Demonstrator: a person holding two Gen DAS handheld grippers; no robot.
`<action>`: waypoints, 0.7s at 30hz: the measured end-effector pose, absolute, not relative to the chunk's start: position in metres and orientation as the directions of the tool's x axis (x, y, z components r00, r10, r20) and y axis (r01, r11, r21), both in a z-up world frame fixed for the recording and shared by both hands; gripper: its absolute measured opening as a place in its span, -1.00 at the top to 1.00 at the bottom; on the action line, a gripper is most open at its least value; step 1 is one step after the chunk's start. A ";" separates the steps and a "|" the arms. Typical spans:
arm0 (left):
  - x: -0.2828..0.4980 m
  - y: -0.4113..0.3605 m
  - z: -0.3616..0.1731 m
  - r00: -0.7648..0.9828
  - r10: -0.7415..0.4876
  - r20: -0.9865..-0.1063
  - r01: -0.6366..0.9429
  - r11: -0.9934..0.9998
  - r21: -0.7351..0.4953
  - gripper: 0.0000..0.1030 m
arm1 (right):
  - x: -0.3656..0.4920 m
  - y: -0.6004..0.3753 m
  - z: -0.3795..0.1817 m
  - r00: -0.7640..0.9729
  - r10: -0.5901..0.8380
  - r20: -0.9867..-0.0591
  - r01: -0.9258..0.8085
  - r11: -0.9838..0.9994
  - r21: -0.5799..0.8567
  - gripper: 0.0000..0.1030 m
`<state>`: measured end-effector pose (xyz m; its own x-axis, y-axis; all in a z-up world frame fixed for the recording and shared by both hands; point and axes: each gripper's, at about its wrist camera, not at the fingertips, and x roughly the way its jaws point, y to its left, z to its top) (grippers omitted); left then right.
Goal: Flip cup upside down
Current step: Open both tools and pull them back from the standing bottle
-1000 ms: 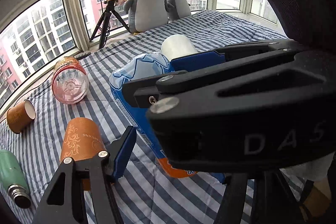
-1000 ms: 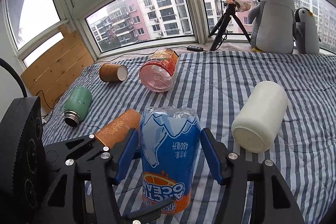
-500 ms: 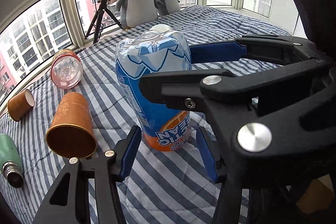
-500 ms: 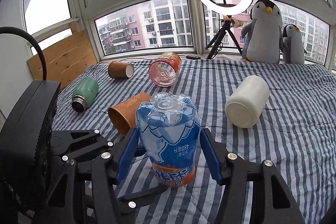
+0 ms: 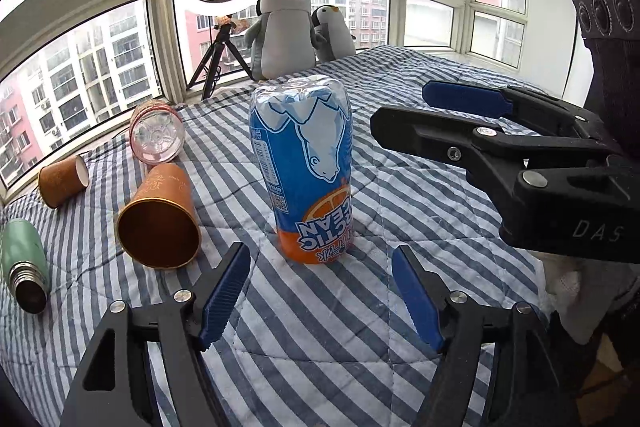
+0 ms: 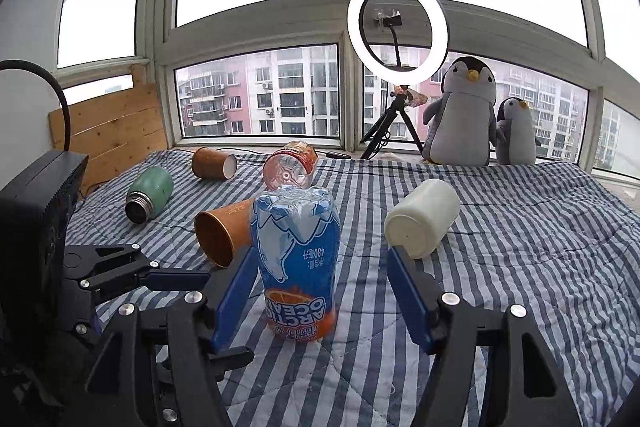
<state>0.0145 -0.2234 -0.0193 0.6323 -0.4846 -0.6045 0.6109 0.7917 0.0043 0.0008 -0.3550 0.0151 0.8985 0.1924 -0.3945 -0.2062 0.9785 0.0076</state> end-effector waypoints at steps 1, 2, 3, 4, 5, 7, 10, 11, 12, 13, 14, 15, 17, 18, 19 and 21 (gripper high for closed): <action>0.009 -0.218 -0.016 0.657 -0.486 -0.577 0.592 0.806 -0.006 -0.69 | -0.004 -0.356 0.016 0.910 0.176 -0.376 -0.191 0.982 -0.002 -0.38; 0.005 -0.214 -0.013 0.674 -0.489 -0.554 0.581 0.814 -0.012 -0.77 | -0.009 -0.358 0.017 0.922 0.156 -0.354 -0.172 0.985 -0.013 -0.42; -0.001 -0.210 -0.010 0.699 -0.484 -0.527 0.567 0.824 -0.005 -0.82 | -0.014 -0.359 0.017 0.931 0.143 -0.335 -0.159 0.987 -0.023 -0.46; -0.006 -0.207 -0.007 0.730 -0.469 -0.497 0.543 0.840 0.004 -0.85 | -0.018 -0.360 0.018 0.940 0.129 -0.315 -0.146 0.989 -0.032 -0.48; -0.011 -0.203 -0.006 0.756 -0.459 -0.467 0.520 0.854 0.002 -0.93 | -0.021 -0.361 0.019 0.947 0.117 -0.299 -0.134 0.990 -0.037 -0.49; -0.015 -0.197 -0.003 0.789 -0.452 -0.417 0.487 0.873 -0.025 -1.00 | -0.026 -0.365 0.020 0.957 0.100 -0.271 -0.114 0.993 -0.035 -0.63; -0.018 -0.190 0.001 0.850 -0.395 -0.348 0.407 0.913 -0.042 -1.00 | -0.031 -0.367 0.019 0.971 0.048 -0.234 -0.064 0.996 -0.060 -0.67; -0.019 -0.189 0.002 0.865 -0.378 -0.330 0.385 0.922 -0.048 -1.00 | -0.034 -0.368 0.018 0.975 0.035 -0.220 -0.050 0.997 -0.064 -0.67; -0.022 -0.187 0.003 0.875 -0.368 -0.315 0.371 0.927 -0.053 -1.00 | -0.036 -0.370 0.018 0.977 0.029 -0.209 -0.042 0.997 -0.058 -0.67; -0.021 -0.185 0.004 0.884 -0.356 -0.302 0.356 0.933 -0.059 -1.00 | -0.038 -0.372 0.018 0.980 0.026 -0.198 -0.036 0.998 -0.048 -0.67; -0.020 -0.183 0.005 0.893 -0.344 -0.292 0.339 0.938 -0.070 -1.00 | -0.040 -0.373 0.017 0.982 0.016 -0.186 -0.024 0.999 -0.043 -0.67; -0.020 -0.180 0.006 0.898 -0.338 -0.281 0.328 0.941 -0.081 -1.00 | -0.042 -0.375 0.017 0.985 0.004 -0.175 -0.011 0.999 -0.043 -0.67; -0.021 -0.179 0.006 0.914 -0.313 -0.259 0.301 0.950 -0.085 -1.00 | -0.044 -0.377 0.016 0.986 -0.010 -0.165 0.002 0.999 -0.044 -0.67; -0.024 -0.178 0.006 0.927 -0.287 -0.240 0.277 0.958 -0.076 -1.00 | -0.044 -0.379 0.015 0.987 -0.017 -0.161 0.011 0.999 -0.042 -0.67; -0.027 -0.178 0.006 0.941 -0.259 -0.218 0.251 0.966 -0.065 -1.00 | -0.045 -0.380 0.014 0.988 -0.027 -0.154 0.021 0.999 -0.040 -0.67; -0.032 -0.177 0.007 0.956 -0.227 -0.184 0.222 0.974 -0.049 -1.00 | -0.047 -0.383 0.011 0.989 -0.044 -0.142 0.039 0.999 -0.037 -0.67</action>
<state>-0.0324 -0.1771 0.0071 0.9563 -0.2271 -0.1844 0.2218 0.9739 -0.0491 -0.0471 -0.3832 0.0113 0.9888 -0.0438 -0.1425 0.0389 0.9985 -0.0373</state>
